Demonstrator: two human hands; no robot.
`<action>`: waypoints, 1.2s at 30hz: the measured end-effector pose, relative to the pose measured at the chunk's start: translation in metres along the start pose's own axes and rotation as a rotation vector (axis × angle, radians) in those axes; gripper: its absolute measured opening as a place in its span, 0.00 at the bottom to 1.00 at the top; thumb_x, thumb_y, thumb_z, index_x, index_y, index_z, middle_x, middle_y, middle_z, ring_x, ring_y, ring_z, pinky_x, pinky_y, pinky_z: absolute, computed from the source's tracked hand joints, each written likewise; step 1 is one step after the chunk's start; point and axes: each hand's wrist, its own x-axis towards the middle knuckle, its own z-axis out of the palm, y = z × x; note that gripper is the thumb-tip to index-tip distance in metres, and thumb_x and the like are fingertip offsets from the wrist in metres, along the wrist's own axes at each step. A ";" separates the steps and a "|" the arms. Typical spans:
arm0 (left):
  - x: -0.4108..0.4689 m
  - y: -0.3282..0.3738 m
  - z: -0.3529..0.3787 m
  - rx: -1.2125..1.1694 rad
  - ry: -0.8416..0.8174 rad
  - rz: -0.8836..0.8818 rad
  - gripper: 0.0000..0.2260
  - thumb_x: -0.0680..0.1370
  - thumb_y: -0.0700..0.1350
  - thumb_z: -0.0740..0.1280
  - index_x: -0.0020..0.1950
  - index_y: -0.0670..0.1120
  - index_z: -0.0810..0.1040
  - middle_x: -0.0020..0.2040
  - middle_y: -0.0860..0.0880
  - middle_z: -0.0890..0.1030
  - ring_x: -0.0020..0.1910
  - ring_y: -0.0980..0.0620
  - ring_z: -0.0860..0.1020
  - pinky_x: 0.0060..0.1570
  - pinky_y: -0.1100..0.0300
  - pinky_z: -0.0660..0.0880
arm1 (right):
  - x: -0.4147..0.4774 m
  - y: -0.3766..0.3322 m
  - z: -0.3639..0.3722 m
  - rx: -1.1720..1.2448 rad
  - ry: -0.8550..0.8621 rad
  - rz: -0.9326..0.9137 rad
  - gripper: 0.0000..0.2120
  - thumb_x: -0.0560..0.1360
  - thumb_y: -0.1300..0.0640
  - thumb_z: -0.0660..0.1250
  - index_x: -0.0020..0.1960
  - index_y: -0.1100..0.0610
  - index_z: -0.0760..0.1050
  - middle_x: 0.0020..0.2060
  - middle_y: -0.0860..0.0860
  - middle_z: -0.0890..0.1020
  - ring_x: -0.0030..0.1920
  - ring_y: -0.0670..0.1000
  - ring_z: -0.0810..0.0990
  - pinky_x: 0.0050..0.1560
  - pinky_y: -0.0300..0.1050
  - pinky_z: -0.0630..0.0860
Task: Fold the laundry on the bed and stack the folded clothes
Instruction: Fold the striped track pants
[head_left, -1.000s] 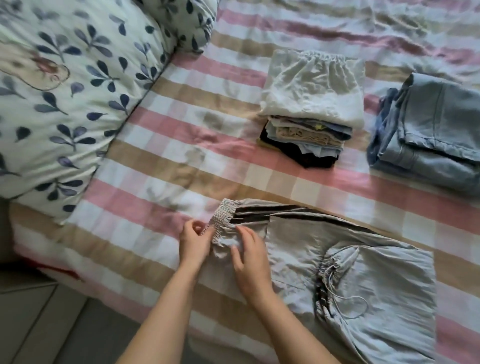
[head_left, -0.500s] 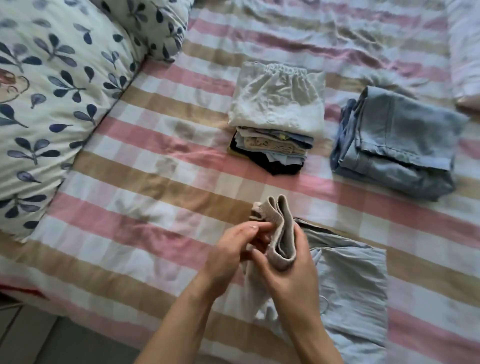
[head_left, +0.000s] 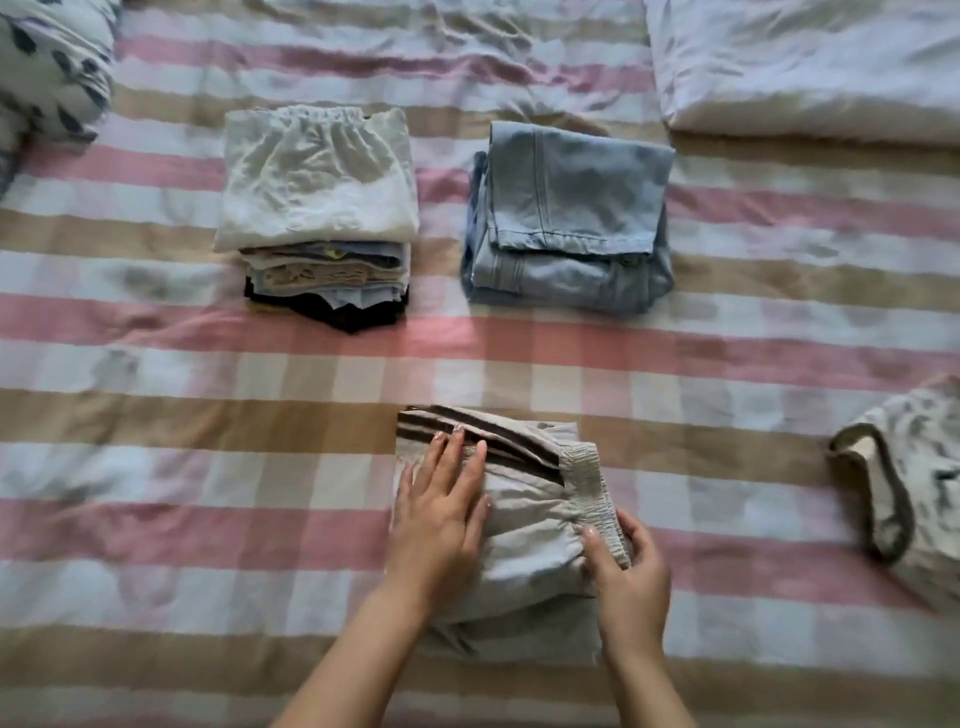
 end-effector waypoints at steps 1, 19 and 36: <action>0.001 -0.002 0.009 0.091 -0.072 -0.008 0.24 0.80 0.56 0.48 0.71 0.60 0.39 0.75 0.57 0.38 0.71 0.59 0.31 0.72 0.53 0.38 | 0.003 0.007 -0.001 -0.004 -0.013 0.019 0.13 0.71 0.67 0.70 0.53 0.55 0.75 0.48 0.51 0.82 0.48 0.47 0.80 0.52 0.45 0.76; 0.025 -0.003 0.068 0.311 -0.055 0.011 0.24 0.78 0.59 0.44 0.74 0.54 0.56 0.76 0.52 0.53 0.73 0.58 0.35 0.70 0.48 0.43 | 0.066 0.042 0.049 -1.044 -0.282 -0.392 0.29 0.79 0.40 0.44 0.70 0.44 0.28 0.71 0.45 0.31 0.70 0.45 0.28 0.72 0.50 0.37; 0.000 -0.020 -0.016 -0.804 0.118 -0.647 0.03 0.77 0.47 0.65 0.46 0.48 0.76 0.43 0.49 0.81 0.45 0.49 0.80 0.37 0.61 0.73 | 0.036 -0.004 -0.009 -0.172 -0.312 0.130 0.07 0.72 0.59 0.70 0.49 0.59 0.76 0.44 0.52 0.83 0.48 0.53 0.81 0.51 0.51 0.76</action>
